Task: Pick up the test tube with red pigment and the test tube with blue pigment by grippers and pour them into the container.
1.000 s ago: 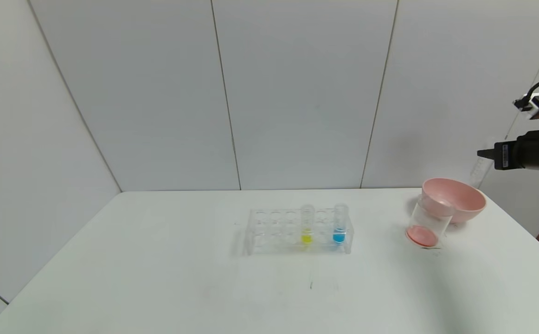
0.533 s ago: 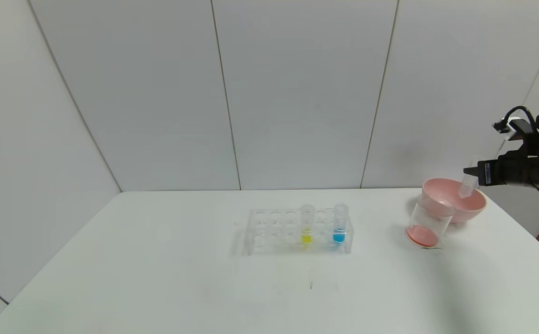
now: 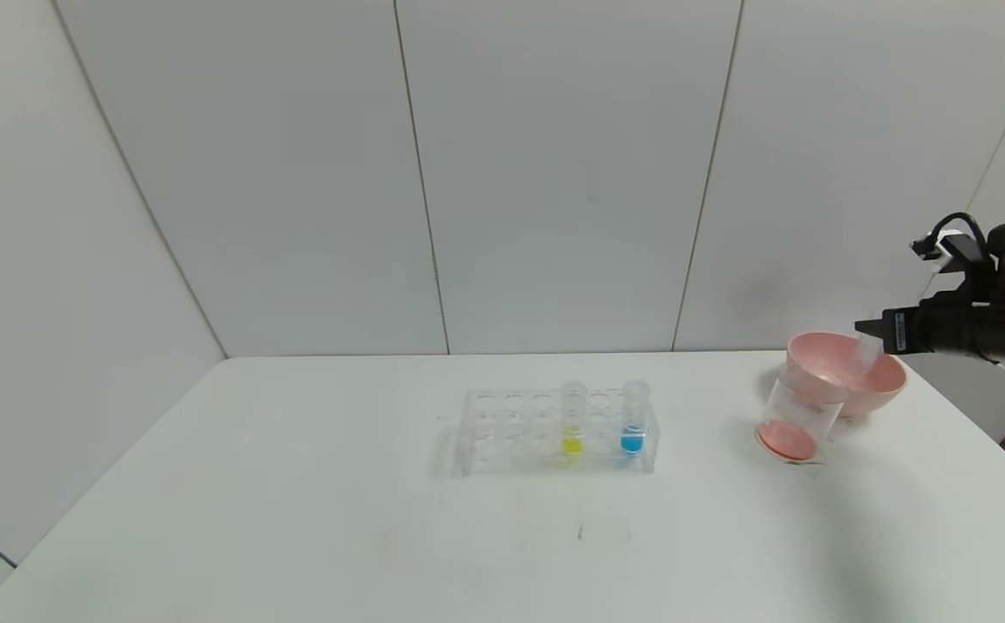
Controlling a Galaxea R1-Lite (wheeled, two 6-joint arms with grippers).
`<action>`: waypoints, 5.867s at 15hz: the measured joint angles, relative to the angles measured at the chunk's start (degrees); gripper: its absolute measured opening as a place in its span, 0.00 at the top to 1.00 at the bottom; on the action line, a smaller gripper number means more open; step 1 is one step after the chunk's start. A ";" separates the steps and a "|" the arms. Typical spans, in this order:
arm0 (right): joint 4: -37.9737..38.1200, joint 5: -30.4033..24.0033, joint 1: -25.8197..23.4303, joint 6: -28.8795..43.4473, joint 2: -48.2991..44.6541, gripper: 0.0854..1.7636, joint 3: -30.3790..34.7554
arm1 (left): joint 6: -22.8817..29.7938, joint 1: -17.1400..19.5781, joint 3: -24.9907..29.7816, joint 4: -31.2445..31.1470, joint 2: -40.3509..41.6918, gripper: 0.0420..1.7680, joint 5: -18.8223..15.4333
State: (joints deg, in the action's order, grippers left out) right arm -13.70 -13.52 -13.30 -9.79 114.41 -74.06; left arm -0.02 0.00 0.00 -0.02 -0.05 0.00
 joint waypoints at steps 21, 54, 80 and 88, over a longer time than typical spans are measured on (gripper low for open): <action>0.02 10.79 13.35 9.81 -20.31 0.07 18.43 | 0.00 0.00 0.00 -0.05 0.00 0.00 0.00; 0.07 47.48 54.03 33.35 1.11 0.04 7.17 | 0.00 0.00 0.00 -0.02 0.00 0.00 0.00; -1.38 47.26 52.35 31.24 5.05 0.76 4.71 | 0.02 0.00 0.00 -0.02 0.00 0.00 0.00; -1.24 47.32 52.38 30.12 4.86 0.76 4.29 | 0.00 0.00 0.00 -0.05 0.00 0.00 0.00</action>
State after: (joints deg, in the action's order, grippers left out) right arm -14.95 33.80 39.08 20.33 119.27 -69.77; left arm -0.02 0.00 0.00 -0.07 -0.05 0.00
